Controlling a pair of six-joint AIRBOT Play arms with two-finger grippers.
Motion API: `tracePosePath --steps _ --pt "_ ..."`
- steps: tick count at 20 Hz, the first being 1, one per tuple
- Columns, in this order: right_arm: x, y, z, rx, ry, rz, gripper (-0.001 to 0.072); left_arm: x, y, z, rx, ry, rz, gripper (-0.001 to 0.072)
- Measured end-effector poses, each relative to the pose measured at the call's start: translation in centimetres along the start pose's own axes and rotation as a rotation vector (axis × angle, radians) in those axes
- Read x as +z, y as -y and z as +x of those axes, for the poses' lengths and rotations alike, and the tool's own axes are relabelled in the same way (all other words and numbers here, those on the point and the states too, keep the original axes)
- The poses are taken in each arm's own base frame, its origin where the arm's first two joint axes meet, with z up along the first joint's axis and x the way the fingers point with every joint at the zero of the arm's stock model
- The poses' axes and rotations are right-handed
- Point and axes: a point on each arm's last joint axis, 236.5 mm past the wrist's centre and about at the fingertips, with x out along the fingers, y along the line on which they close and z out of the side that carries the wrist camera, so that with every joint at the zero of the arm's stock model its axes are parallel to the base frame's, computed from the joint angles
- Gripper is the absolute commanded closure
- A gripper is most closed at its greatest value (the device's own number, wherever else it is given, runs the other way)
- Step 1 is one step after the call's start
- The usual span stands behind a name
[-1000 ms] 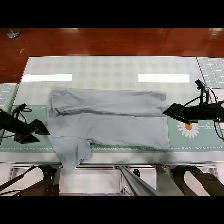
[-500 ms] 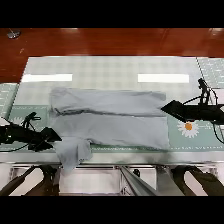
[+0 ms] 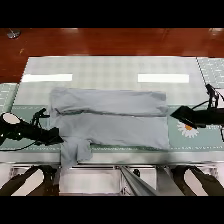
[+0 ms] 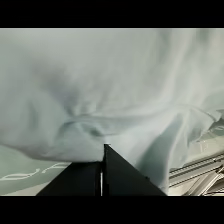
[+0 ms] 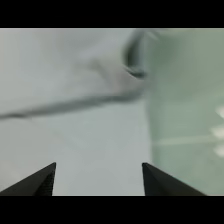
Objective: Fold the shirts.
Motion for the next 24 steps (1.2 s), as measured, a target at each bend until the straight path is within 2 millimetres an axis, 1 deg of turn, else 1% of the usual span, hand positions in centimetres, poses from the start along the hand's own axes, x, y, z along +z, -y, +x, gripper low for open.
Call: tracePosePath --steps 2,3,5,7,9,11,13,17,18,19,20,21,22,24 --pt "-2.9 3.2 0.3 -0.103 -0.108 0.041 0.0094 0.7 0.7 -0.6 -0.011 0.028 0.019 0.0684" --pt "-4.4 4.1 0.5 -0.125 -0.159 0.058 0.0094 1.0 1.1 -0.8 -0.022 0.040 0.025 0.0684" --pt "-7.2 5.0 1.2 -0.138 -0.253 0.090 0.0094 1.4 1.9 -1.2 -0.042 0.060 0.035 0.0685" --pt "-9.8 5.2 2.0 -0.127 -0.328 0.116 0.0094 1.7 2.4 -1.4 -0.057 0.071 0.039 0.0684" --pt "-11.4 4.9 2.7 -0.109 -0.376 0.125 0.0094 1.8 2.7 -1.5 -0.066 0.078 0.040 0.0684" --pt "-12.4 3.9 3.4 -0.075 -0.411 0.113 0.0094 1.9 2.8 -1.6 -0.072 0.081 0.042 0.0684" --pt "-12.7 2.7 4.4 -0.047 -0.428 0.089 0.0094 1.9 2.9 -1.6 -0.074 0.081 0.042 0.0684" --pt "-12.6 0.8 6.4 -0.009 -0.444 0.092 0.0104 1.8 3.0 -1.6 -0.079 0.079 0.042 0.0685" --pt "-12.5 0.3 6.7 0.001 -0.451 0.100 0.0156 1.8 3.0 -1.6 -0.080 0.076 0.042 0.0684" --pt "-12.2 0.1 6.9 0.005 -0.449 0.101 0.0236 1.7 3.0 -1.6 -0.081 0.074 0.042 0.0684" --pt "-11.7 0.0 7.2 0.006 -0.436 0.099 0.0288 1.7 3.0 -1.6 -0.081 0.074 0.042 0.0684" --pt "-11.0 -0.2 7.5 0.010 -0.414 0.097 0.0469 1.7 3.0 -1.6 -0.081 0.074 0.042 0.0684" --pt "-10.3 -0.3 7.7 0.010 -0.392 0.094 0.0680 1.7 3.1 -1.6 -0.081 0.074 0.042 0.0684" --pt "-9.9 -0.8 7.6 0.024 -0.390 0.085 0.0684 1.8 3.1 -1.7 -0.081 0.076 0.044 0.0684"
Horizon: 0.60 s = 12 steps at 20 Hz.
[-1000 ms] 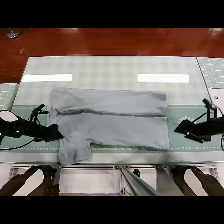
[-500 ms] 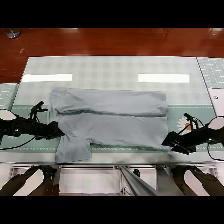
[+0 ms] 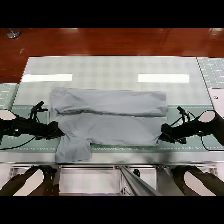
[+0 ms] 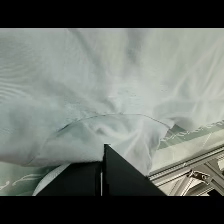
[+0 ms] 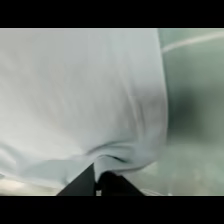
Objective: Fold the shirts.
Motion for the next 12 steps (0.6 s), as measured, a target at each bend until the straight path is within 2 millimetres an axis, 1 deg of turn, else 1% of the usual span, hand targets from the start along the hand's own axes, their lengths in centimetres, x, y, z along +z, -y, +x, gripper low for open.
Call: tracePosePath --steps 2,4,6,9,12 --pt "0.6 -0.8 -0.5 0.019 0.016 -0.030 0.0684 0.5 0.3 -0.5 0.001 0.012 0.012 0.0684" --pt "1.7 -1.8 -1.6 0.034 0.043 -0.066 0.0685 1.6 0.9 -1.6 0.003 0.039 0.041 0.0684" --pt "3.2 -3.1 -3.2 0.045 0.088 -0.104 0.0685 3.2 1.8 -3.3 0.007 0.080 0.079 0.0684" --pt "6.3 -5.1 -6.0 0.053 0.171 -0.150 0.0684 6.3 3.2 -6.1 0.018 0.159 0.127 0.0684" --pt "9.4 -6.6 -8.5 0.051 0.243 -0.166 0.0684 9.1 4.1 -8.1 0.023 0.202 0.138 0.0685"
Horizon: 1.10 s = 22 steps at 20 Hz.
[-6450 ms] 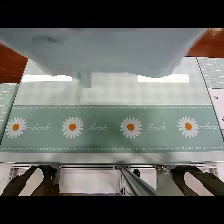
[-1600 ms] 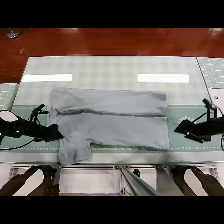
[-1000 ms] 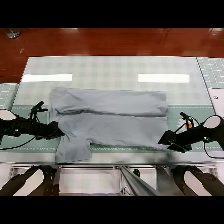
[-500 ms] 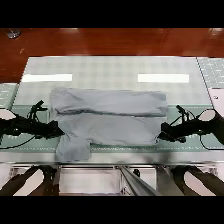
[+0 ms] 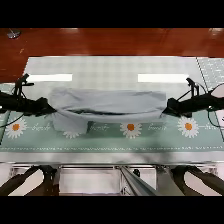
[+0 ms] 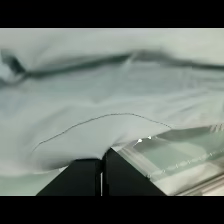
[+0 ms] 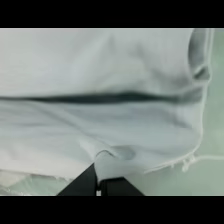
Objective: Fold the shirts.
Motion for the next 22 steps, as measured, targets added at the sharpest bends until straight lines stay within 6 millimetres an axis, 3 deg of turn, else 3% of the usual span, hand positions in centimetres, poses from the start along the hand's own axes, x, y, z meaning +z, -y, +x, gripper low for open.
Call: tracePosePath --steps 5,8,13,14,15,16,19,22 --pt "5.9 -1.0 -0.8 0.002 0.096 0.010 0.0684 5.8 -0.5 0.4 -0.005 0.040 -0.042 0.0684" --pt "8.3 -1.1 0.5 0.016 0.121 0.008 0.0684 8.6 -0.9 2.5 -0.016 0.033 -0.054 0.0684" --pt "10.8 -0.6 3.4 0.039 0.138 0.056 0.0665 10.8 -1.8 6.2 -0.027 -0.013 -0.083 0.0683" --pt "11.0 -0.6 3.8 0.044 0.141 0.066 0.0384 11.2 -2.0 6.5 -0.026 -0.011 -0.084 0.0569" --pt "11.5 -0.7 4.0 0.052 0.152 0.076 0.0086 11.8 -2.0 6.6 -0.027 -0.001 -0.083 0.0165" --pt "11.8 -0.7 4.1 0.060 0.157 0.082 0.0094 12.4 -2.0 6.5 -0.026 0.010 -0.080 0.0002" --pt "12.1 -0.4 2.9 0.065 0.144 0.071 0.0094 13.0 -2.9 4.8 0.019 -0.003 -0.049 0.0002" --pt "10.6 2.6 1.5 0.003 0.082 0.092 0.0094 12.7 -5.6 1.3 0.107 -0.009 -0.062 0.0002"
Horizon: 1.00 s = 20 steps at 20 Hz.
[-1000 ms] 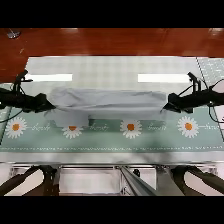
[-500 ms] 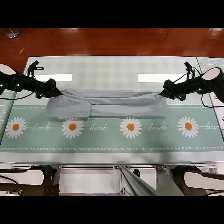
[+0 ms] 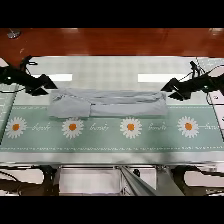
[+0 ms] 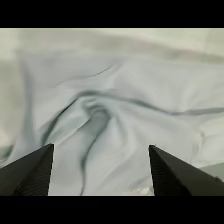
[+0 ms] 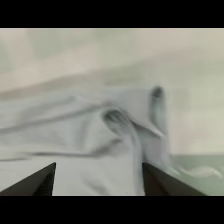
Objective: Fold the shirts.
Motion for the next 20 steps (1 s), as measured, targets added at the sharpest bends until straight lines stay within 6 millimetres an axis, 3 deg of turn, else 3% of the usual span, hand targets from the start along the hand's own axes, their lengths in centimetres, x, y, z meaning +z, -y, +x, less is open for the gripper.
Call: tracePosePath --steps 2,5,8,10,11,12,13,14,15,18,20 --pt "-1.8 2.6 0.2 -0.054 -0.048 0.059 0.0094 -0.2 -0.8 -2.0 0.011 0.057 -0.025 0.0002" --pt "-3.9 4.1 2.0 -0.058 -0.073 0.150 0.0094 -0.8 1.6 -3.8 -0.061 0.191 -0.013 0.0002" --pt "-4.2 3.3 3.7 -0.011 -0.051 0.204 0.0095 -2.7 4.9 -4.0 -0.119 0.273 0.041 0.0002" --pt "-4.2 2.5 4.6 0.019 -0.051 0.215 0.0115 -4.4 6.9 -3.1 -0.143 0.270 0.084 0.0002" --pt "-4.1 2.0 5.1 0.032 -0.051 0.214 0.0184 -4.9 7.9 -2.6 -0.155 0.265 0.105 0.0003" --pt "-3.9 1.5 5.5 0.040 -0.049 0.202 0.0354 -5.6 9.0 -2.0 -0.166 0.253 0.130 0.0004" --pt "-3.7 1.2 5.8 0.044 -0.050 0.188 0.0620 -6.2 9.8 -1.3 -0.172 0.240 0.153 0.0012" --pt "-3.7 0.9 6.1 0.039 -0.055 0.160 0.0684 -6.7 10.9 -0.8 -0.183 0.227 0.177 0.0277" --pt "-3.6 0.2 6.1 0.051 -0.059 0.140 0.0684 -7.1 11.7 -0.1 -0.190 0.215 0.196 0.0695" --pt "-3.7 -1.4 5.1 0.080 -0.082 0.090 0.0685 -8.2 13.3 1.4 -0.201 0.177 0.242 0.0685" --pt "-4.1 -2.0 3.5 0.075 -0.081 0.037 0.0685 -8.7 14.4 2.0 -0.217 0.165 0.260 0.0684"
